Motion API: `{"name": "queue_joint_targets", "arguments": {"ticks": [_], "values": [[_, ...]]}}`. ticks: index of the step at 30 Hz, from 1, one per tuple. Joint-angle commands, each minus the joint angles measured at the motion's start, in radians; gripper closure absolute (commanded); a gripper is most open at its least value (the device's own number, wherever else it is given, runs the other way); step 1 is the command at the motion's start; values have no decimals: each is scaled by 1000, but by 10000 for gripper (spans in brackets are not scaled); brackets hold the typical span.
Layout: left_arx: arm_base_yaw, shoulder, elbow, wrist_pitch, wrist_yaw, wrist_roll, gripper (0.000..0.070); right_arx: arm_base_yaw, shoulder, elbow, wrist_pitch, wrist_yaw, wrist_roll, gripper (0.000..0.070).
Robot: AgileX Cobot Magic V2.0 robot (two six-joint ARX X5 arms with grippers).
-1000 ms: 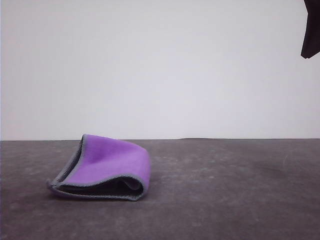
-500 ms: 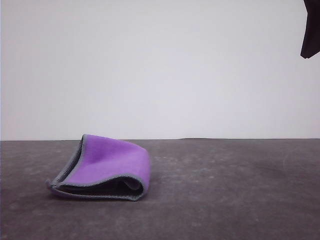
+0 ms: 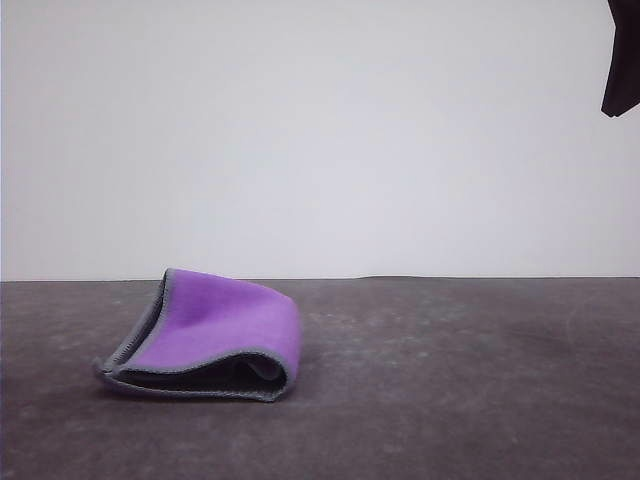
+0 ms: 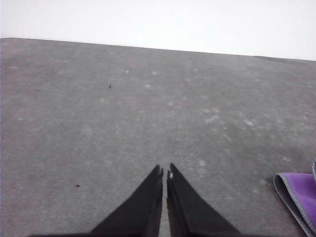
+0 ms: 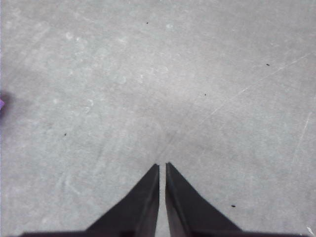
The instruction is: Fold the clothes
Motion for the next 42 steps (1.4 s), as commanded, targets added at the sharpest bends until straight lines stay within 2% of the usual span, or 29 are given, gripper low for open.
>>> {"name": "queue_joint_targets", "arguments": {"ticks": [1,5,7,13,15,21,27,31,42], "values": [[0,0,-19,-7,-5,2,700,4,5,16,9,0,-6,684],[0,0,-19,-7,-5,2,700,-9,-32,8,33,-2,-70,684],[0,0,-19,-7,-5,2,700,-25,-92,-35,96,-2,-92,684],[0,0,-19,-7,-5,2,700,-136,-394,-340,427,-1,-76,684],[0,0,-19,-7,-5,2,700,-167,-501,-440,481,0,-79,684],[0,0,-19,-7,-5,2,700,-247,-736,-658,518,-3,-81,684],[0,0,-19,-7,-5,2,700,-284,-884,-790,518,-7,-57,684],[0,0,-19,-7,-5,2,700,-293,-947,-851,514,-38,-55,684],[0,0,-19,-7,-5,2,700,-293,-995,-941,507,-37,-23,684]]}}
